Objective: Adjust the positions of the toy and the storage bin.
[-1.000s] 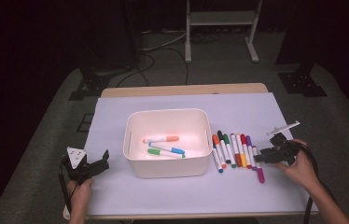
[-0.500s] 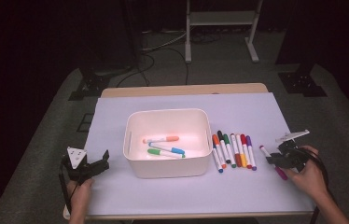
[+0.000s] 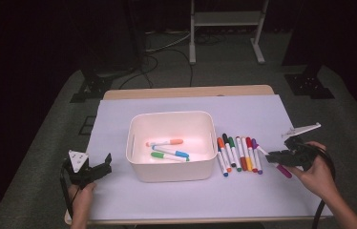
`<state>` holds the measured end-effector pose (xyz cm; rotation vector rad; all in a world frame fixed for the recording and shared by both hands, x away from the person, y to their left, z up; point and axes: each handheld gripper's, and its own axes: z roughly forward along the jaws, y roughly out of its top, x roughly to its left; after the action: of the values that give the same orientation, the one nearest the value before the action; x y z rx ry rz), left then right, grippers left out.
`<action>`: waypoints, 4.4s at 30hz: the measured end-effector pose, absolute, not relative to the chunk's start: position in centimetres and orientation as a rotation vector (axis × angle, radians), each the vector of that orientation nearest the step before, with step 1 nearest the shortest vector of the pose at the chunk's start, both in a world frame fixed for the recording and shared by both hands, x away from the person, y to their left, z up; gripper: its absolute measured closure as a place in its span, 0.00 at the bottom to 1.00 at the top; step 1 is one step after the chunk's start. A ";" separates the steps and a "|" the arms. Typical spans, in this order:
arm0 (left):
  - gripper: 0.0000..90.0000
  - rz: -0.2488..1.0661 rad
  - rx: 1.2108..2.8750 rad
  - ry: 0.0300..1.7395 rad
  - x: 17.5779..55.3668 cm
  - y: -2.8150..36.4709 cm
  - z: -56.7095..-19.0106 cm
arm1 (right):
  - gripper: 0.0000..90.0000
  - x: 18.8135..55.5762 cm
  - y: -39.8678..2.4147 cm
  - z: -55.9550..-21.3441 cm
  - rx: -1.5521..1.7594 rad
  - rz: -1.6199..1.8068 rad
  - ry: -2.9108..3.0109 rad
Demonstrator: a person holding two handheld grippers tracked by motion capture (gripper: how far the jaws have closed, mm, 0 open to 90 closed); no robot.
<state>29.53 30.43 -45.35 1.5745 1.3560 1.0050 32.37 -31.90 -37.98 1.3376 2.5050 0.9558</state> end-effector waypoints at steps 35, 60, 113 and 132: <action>0.00 0.994 1.577 1.352 29.5 30.5 -45.3 | 0.84 33.7 -13.1 -25.7 0.642 1.158 2.854; 0.00 0.985 1.565 1.354 29.5 30.6 -45.3 | 0.84 37.1 -3.1 -31.5 0.410 1.060 3.042; 0.00 0.989 1.561 1.349 29.4 30.7 -45.3 | 0.62 36.2 -14.8 -28.9 0.656 1.126 2.859; 0.00 0.995 1.564 1.350 29.4 30.6 -45.3 | 0.59 36.7 -25.5 -35.8 1.057 1.067 2.732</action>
<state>29.41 30.63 -45.33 1.5638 1.3501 0.9945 36.67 -25.48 -35.75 1.0570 2.7320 1.0668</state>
